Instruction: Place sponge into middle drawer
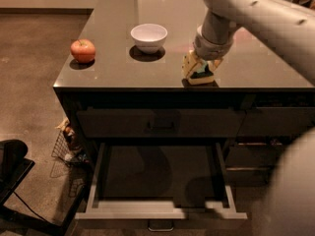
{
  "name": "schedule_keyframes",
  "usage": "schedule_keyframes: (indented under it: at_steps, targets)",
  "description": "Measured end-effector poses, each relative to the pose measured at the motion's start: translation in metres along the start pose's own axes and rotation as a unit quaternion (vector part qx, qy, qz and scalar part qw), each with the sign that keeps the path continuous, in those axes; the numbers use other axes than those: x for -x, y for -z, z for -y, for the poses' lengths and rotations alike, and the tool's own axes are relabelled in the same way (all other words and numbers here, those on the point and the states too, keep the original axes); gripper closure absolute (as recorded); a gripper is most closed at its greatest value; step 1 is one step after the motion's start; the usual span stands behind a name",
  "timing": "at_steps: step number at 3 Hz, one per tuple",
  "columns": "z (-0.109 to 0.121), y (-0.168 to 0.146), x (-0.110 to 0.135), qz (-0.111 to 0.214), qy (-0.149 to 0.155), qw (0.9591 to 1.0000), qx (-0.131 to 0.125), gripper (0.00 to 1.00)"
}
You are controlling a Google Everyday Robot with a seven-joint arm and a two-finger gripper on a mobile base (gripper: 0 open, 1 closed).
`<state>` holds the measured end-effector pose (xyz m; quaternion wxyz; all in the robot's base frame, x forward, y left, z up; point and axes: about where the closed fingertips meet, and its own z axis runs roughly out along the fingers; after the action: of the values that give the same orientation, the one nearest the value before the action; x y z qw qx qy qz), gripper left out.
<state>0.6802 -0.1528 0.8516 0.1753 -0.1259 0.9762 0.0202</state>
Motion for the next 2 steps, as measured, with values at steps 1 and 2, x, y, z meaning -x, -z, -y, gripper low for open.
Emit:
schedule_keyframes:
  at_steps: [1,2]
  targets:
    - [-0.01,0.055,-0.036,0.065,0.019,0.9977,0.002,1.0]
    - [-0.025,0.101,-0.087,0.12,0.057,0.9911,0.008,1.0]
